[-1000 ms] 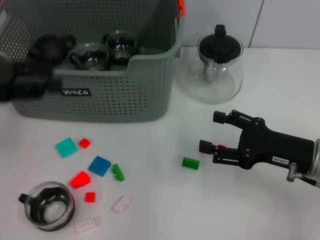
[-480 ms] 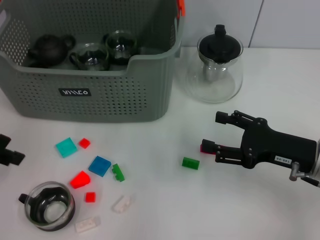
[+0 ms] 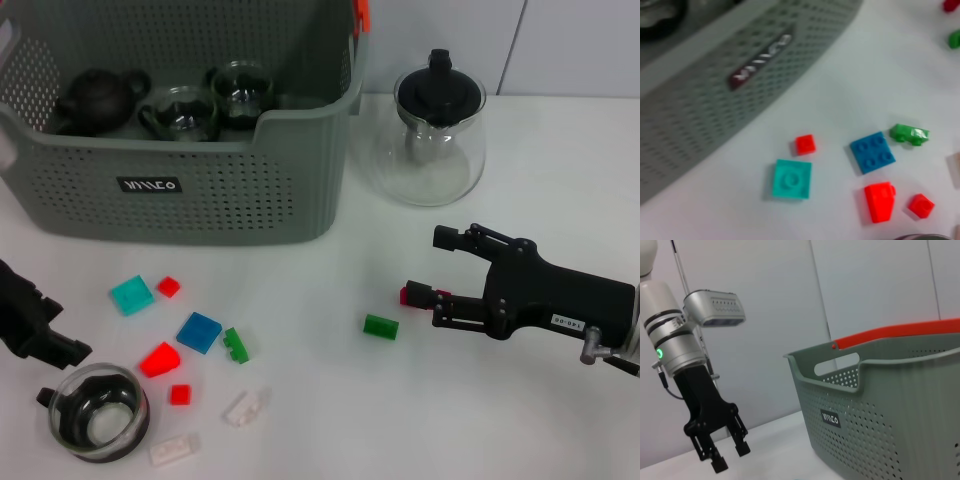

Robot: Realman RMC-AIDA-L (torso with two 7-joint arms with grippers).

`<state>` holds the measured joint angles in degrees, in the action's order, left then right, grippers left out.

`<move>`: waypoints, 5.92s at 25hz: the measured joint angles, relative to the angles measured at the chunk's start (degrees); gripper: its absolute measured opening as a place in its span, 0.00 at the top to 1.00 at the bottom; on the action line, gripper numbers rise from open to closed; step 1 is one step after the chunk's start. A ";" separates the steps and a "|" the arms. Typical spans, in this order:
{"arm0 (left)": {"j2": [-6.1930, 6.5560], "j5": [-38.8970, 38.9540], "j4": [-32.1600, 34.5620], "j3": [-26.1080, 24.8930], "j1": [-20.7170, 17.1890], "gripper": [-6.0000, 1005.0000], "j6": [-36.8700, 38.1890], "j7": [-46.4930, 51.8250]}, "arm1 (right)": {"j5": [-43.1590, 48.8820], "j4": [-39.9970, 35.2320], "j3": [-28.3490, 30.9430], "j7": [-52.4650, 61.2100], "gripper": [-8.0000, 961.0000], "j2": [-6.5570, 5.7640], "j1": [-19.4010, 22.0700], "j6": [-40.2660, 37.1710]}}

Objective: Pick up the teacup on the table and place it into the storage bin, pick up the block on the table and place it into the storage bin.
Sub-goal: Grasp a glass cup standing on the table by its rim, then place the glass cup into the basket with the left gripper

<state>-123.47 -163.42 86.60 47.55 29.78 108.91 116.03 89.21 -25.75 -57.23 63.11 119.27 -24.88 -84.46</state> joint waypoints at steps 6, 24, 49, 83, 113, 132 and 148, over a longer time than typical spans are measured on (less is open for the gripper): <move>-0.50 -0.05 0.23 4.04 -2.97 0.34 -2.60 0.85 | 0.00 0.00 -0.21 0.00 0.02 0.05 0.01 0.01; -0.99 3.98 -6.17 7.39 -7.02 0.35 -11.76 0.00 | 0.00 0.00 0.01 0.05 0.02 0.00 -0.06 0.08; -0.68 2.78 -8.97 7.83 -5.55 0.35 -12.71 1.24 | 0.00 0.02 0.02 0.09 0.02 -0.14 -0.15 0.07; 14.07 48.00 -57.28 -33.56 10.65 0.93 2.61 -16.52 | -0.11 0.67 -0.01 0.01 0.02 -0.21 0.00 -0.69; 6.76 -0.15 -40.25 14.93 25.46 0.89 -65.00 18.54 | -0.35 0.70 0.17 0.00 0.02 -0.10 0.09 -0.33; 8.05 -0.44 -50.66 16.97 24.07 0.87 -77.03 14.73 | -0.26 0.71 0.99 0.00 0.02 0.09 -0.05 0.00; 7.35 -0.40 -50.56 16.37 23.54 0.85 -77.74 13.44 | -0.24 1.38 0.98 0.00 0.02 -0.17 0.10 0.00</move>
<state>-116.13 -163.83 36.04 63.92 53.32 31.16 129.47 88.97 -24.37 -56.25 63.11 119.09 -24.78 -84.46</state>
